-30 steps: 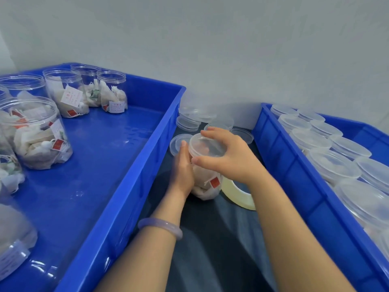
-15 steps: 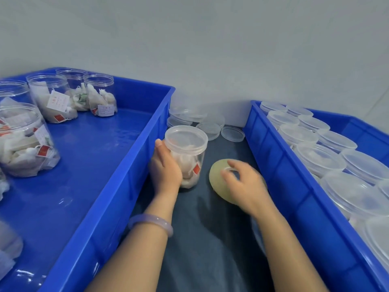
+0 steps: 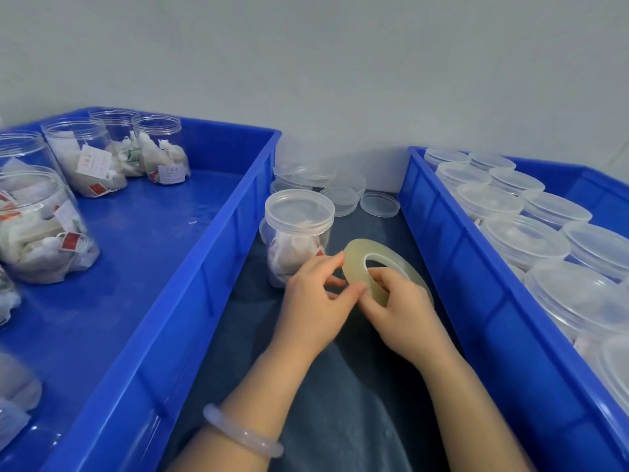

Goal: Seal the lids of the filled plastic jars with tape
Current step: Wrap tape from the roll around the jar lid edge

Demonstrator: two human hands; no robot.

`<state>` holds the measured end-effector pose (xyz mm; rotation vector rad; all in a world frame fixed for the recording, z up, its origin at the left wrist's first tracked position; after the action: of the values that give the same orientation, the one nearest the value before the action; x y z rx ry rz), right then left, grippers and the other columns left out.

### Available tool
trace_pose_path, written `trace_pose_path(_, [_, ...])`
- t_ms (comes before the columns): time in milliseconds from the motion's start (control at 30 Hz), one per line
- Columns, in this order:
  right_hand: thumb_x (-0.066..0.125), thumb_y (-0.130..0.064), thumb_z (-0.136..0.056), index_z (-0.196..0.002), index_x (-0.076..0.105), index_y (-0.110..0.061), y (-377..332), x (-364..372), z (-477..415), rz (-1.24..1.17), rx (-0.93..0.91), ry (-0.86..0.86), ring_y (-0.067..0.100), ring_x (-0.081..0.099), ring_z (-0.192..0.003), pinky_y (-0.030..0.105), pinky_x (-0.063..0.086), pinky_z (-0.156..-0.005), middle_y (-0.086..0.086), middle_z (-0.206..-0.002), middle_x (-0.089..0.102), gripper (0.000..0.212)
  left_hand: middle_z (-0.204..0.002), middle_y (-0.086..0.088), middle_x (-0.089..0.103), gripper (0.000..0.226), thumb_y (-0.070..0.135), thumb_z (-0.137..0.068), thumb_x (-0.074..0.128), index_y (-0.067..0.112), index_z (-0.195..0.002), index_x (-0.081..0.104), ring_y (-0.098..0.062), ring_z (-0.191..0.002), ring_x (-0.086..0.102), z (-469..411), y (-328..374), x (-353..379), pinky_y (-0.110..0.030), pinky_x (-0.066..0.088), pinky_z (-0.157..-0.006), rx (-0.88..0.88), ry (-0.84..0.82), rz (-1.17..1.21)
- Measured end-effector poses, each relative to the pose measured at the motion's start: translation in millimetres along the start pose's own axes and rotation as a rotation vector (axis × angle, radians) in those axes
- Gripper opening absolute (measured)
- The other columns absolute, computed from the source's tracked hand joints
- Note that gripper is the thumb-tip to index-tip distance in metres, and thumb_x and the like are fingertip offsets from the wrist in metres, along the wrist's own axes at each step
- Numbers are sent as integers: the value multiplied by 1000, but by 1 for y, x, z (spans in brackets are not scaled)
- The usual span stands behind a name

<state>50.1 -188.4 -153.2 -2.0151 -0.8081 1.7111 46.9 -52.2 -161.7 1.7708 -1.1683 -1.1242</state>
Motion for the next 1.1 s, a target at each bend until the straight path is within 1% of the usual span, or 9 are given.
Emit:
trace_pose_path(100, [61, -53, -79, -119, 60, -20, -2, 2, 1, -60, 7, 17, 10, 58, -100, 36, 49, -86, -10, -105, 66, 52, -92, 16, 66, 34, 10, -80, 74, 29, -107, 68, 7, -77, 64, -1, -2, -2, -5, 45, -73, -85, 58, 99])
trace_pose_path(200, [61, -57, -75, -121, 59, -20, -3, 4, 2, -60, -1, 29, 7, 56, -99, 33, 47, -85, -15, -103, 63, 58, -84, 9, 71, 27, 11, -79, 75, 22, -104, 73, 4, -72, 65, 0, -2, -4, -8, 48, -74, -102, 89, 70])
trace_pose_path(300, [59, -57, -73, -120, 59, -21, -4, 4, 3, -90, -13, 40, 6, 56, -100, 27, 45, -80, -19, -102, 62, 59, -64, 8, 70, 16, 8, -81, 72, 15, -96, 73, 0, -63, 66, 0, 0, -5, -12, 52, -66, -182, 91, 180])
trace_pose_path(400, [61, -56, -75, -117, 61, -25, -5, 4, 3, -110, -18, 40, 2, 57, -93, 27, 47, -78, -23, -94, 62, 52, -60, 4, 69, 18, 0, -85, 66, 18, -81, 70, -6, -55, 66, -1, 1, -6, -14, 51, -57, -240, 104, 322])
trace_pose_path(533, [62, -54, -78, -116, 61, -27, -8, 5, 4, -84, -14, 50, 2, 58, -89, 33, 49, -81, -23, -91, 63, 46, -74, 7, 67, 26, 8, -92, 58, 30, -79, 61, -6, -64, 66, 2, -1, -5, -28, 57, -70, -153, 102, 135])
trace_pose_path(633, [62, -44, -82, -119, 61, -28, -5, 6, 4, -106, -26, 59, -7, 55, -90, 22, 45, -76, -35, -87, 58, 40, -86, 5, 64, 25, 11, -96, 52, 31, -80, 53, -7, -73, 65, 3, 0, -3, -35, 57, -75, -105, 69, 42])
trace_pose_path(767, [58, -41, -88, -137, 47, -26, -1, 8, 2, -106, -20, 89, 7, 50, -120, 28, 40, -92, -14, -127, 57, 52, -89, 1, 61, 20, 13, -98, 46, 25, -82, 51, -7, -76, 62, 2, 1, -3, -38, 55, -76, -62, 8, -18])
trace_pose_path(933, [48, -43, -94, -146, 27, -39, 2, 0, -1, -33, -87, 31, 12, 51, -114, 31, 41, -85, -9, -126, 56, 56, -81, 4, 62, 24, 13, -97, 48, 27, -78, 51, 0, -66, 61, 1, 1, -2, -22, 51, -69, -102, -39, 20])
trace_pose_path(1100, [48, -32, -98, -128, 48, -38, -1, -4, -1, 50, -158, -36, 13, 46, -122, 34, 42, -95, -8, -133, 49, 31, -68, 10, 66, 19, 18, -81, 71, 29, -73, 58, -3, -66, 65, -1, -1, -5, -18, 53, -67, -156, -13, 37])
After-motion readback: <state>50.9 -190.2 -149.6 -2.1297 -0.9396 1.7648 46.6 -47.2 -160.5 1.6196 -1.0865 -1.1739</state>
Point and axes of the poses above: each hand's wrist, its own z-axis away from the middle knuckle, its own x-axis out of the palm, y = z × x, the point moved 1 cm from there along -z, towards the middle knuckle
